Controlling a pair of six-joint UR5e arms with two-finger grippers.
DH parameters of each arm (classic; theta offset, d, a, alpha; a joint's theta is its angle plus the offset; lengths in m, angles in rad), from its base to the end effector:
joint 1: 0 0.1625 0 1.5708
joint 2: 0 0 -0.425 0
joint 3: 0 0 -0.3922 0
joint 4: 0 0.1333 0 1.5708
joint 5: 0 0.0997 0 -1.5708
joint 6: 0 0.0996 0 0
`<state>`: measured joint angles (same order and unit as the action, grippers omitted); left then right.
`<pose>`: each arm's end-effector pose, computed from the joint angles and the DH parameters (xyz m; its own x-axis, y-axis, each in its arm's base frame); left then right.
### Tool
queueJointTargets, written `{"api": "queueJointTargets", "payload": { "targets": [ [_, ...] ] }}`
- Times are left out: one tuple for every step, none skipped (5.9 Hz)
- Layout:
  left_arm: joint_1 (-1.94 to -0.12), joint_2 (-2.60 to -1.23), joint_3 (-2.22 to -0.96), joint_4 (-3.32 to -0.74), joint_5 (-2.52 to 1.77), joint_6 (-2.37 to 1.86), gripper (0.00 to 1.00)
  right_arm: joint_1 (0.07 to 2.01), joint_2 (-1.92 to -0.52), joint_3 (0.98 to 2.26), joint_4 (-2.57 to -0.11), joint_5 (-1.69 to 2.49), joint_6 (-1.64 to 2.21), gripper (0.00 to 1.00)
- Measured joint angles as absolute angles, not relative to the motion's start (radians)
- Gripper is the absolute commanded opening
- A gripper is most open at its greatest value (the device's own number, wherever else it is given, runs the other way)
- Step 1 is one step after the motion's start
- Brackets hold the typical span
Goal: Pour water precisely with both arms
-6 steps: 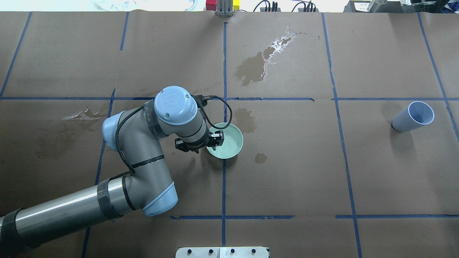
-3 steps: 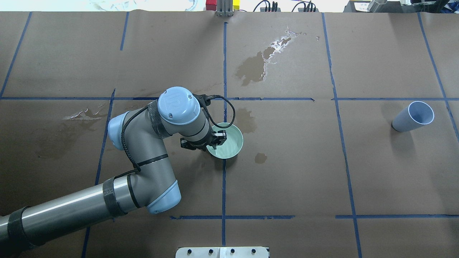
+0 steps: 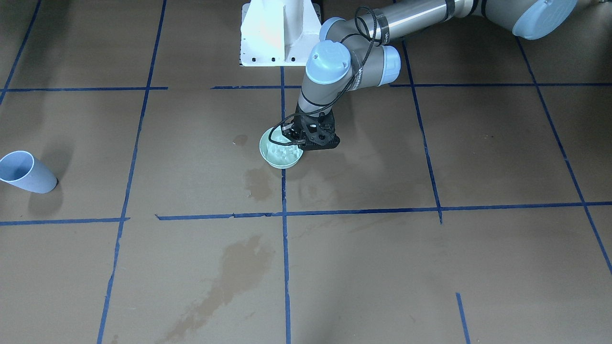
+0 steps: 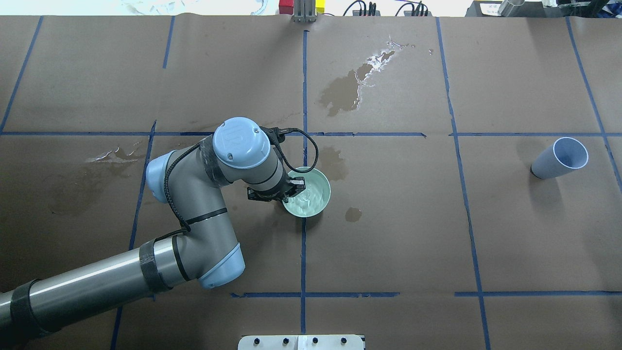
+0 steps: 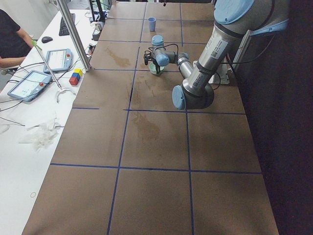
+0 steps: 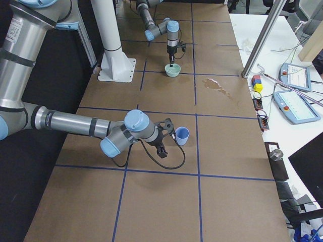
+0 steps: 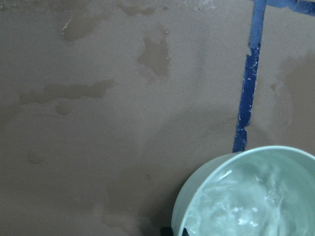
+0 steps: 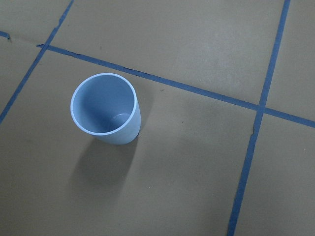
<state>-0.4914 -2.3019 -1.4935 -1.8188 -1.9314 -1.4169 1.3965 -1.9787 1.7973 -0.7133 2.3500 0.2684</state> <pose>0.5973 -0.4310 0.2199 0.5706 -0.1427 -0.8087 0.1113 0.9891 -0.0960 0.0035 -0.3451 0.6163 0.6380 -0.3328 0.6944 -0.0352 0.8883 0.4580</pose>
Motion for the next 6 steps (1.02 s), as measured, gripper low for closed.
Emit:
{"api": "queueJointTargets", "payload": {
  "targets": [
    [-0.507, -2.298, -1.503, -1.820, -1.932, -1.416, 0.00, 1.396, -1.979, 1.797, -0.713, 2.350, 0.268, 1.00],
    [-0.529, -2.277, -1.532, -1.820, -1.935, -1.415, 0.00, 1.396, -1.979, 1.797, -0.713, 2.350, 0.268, 1.00],
    [-0.556, -2.230, -1.581, -1.821, -1.938, -1.411, 0.00, 1.396, -1.979, 1.797, -0.713, 2.350, 0.268, 1.00],
    [-0.585, -2.176, -1.630, -1.827, -1.954, -1.397, 0.00, 1.396, -1.979, 1.799, -0.712, 2.350, 0.268, 1.00],
    [-0.622, -2.128, -1.667, -1.836, -1.992, -1.364, 0.00, 1.396, -1.978, 1.801, -0.712, 2.350, 0.268, 1.00],
    [-0.661, -2.078, -1.688, -1.861, -2.038, -1.322, 0.00, 1.397, -1.977, 1.802, -0.712, 2.350, 0.268, 1.00]
  ]
}}
